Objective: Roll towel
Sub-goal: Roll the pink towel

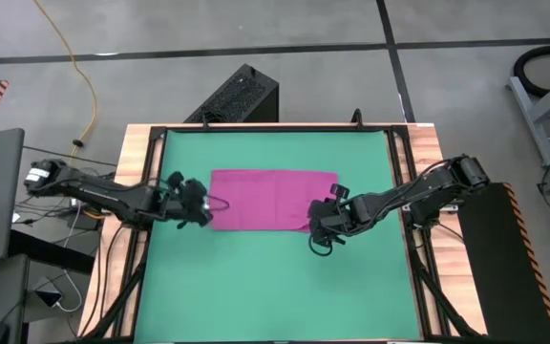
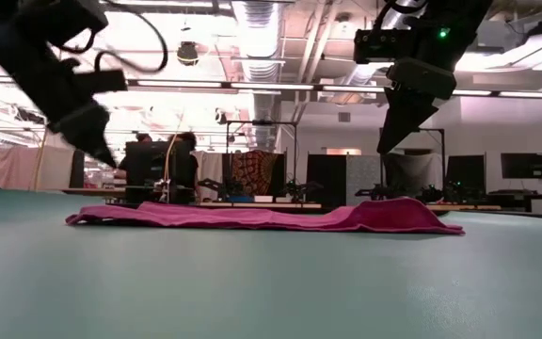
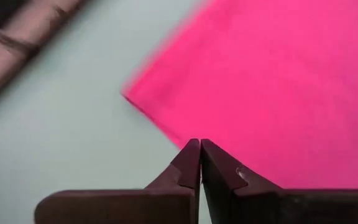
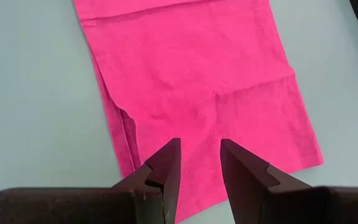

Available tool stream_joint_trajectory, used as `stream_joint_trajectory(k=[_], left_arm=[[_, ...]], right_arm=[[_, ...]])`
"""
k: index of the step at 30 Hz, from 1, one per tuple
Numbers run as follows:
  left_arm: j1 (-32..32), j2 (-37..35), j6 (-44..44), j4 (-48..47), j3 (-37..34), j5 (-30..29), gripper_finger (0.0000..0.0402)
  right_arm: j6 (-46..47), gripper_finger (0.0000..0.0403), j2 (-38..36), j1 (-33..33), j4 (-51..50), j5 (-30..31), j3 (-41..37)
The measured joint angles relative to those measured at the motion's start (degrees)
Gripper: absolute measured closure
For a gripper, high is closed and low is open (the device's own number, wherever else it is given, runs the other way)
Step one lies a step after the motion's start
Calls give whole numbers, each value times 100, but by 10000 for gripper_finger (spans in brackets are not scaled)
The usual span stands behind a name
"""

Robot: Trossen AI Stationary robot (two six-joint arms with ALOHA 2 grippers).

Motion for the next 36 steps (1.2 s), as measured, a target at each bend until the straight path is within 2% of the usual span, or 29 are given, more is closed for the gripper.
stream_joint_trajectory(k=[2, 8, 12, 16, 21, 29, 36], left_arm=[[447, -345, 598, 251, 4, 171, 385], [2207, -819, 2265, 1155, 4, 1884, 340], [3250, -488, 3020, 1703, 4, 3232, 313], [3869, 162, 3907, 1988, 4, 4024, 306], [4279, 886, 4533, 2403, 18, 4406, 306], [4736, 1799, 5348, 2271, 378, 4162, 306], [4892, 2275, 5555, 1951, 749, 4433, 306]], right_arm=[[-42, 266, 0, -14, 0, 11, 0], [-636, 266, 0, -207, 233, 37, 0], [-942, 266, 0, -402, 362, 30, 0], [-1173, 266, 0, -570, 389, 16, 0], [-1271, 266, 0, -738, 382, 1, 0], [-1584, 266, 0, -830, 417, -5, 0], [-1665, 266, 0, -844, 361, -8, 0]])
